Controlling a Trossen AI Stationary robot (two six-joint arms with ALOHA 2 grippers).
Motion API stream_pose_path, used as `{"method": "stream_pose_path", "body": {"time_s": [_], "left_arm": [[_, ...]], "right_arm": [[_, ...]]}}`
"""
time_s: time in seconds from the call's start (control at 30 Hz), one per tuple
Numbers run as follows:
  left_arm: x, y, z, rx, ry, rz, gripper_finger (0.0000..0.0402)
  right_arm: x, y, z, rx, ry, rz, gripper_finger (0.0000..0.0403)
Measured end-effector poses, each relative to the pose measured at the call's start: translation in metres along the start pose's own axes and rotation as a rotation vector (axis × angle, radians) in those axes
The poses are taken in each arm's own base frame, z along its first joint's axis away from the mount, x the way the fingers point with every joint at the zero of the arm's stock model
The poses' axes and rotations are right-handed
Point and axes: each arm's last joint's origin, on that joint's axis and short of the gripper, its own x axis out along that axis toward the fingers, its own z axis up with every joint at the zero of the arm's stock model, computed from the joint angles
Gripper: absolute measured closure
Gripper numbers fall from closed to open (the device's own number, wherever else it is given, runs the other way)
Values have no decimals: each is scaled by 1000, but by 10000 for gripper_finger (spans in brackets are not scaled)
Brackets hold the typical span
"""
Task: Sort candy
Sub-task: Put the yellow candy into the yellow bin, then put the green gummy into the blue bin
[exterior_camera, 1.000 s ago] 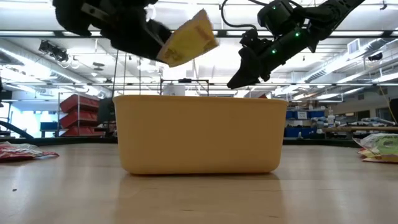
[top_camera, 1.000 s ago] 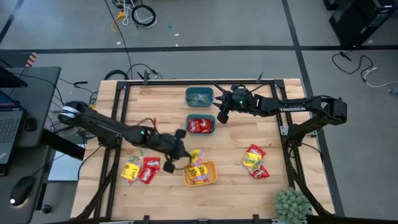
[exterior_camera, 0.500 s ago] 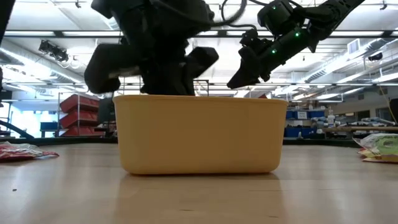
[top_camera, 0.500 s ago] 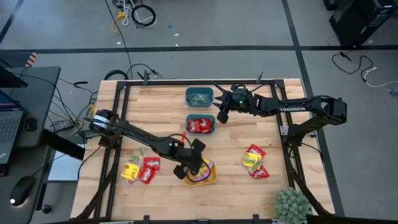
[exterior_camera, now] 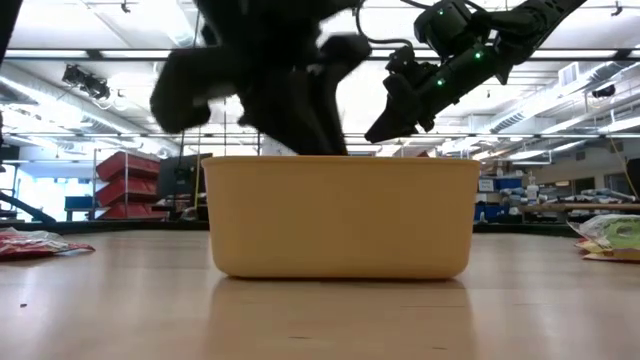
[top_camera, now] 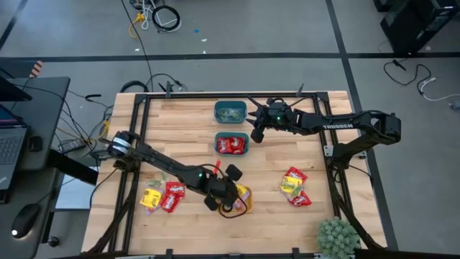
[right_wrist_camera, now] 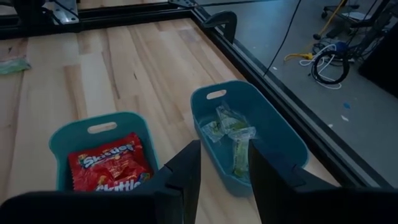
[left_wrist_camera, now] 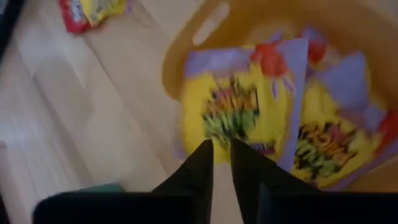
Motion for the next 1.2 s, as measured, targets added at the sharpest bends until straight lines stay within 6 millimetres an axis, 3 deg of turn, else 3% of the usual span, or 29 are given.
{"method": "stream_pose_path", "body": {"time_s": [0.23,0.37,0.5,0.7,0.83,1.0,1.2], "left_arm": [[-20,9,17,-145,18,15,297],[-25,6,17,-266,36,-3,313],[-38,-9,24,-309,-1,-45,384],[-62,-40,22,-343,-27,-177,398],[-69,-61,19,-420,-67,-261,399],[-73,-87,1,-536,-79,-312,400],[-99,-91,-32,-867,-19,-334,401]], "right_arm": [[0,1,0,-13,0,2,271],[-1,9,-1,-22,8,55,272],[-7,37,-7,-27,61,246,303],[-28,94,-13,-92,69,430,392],[-47,128,-20,-94,76,498,391],[-61,156,-27,-103,47,519,401],[-51,171,-31,-115,53,504,398]]}}
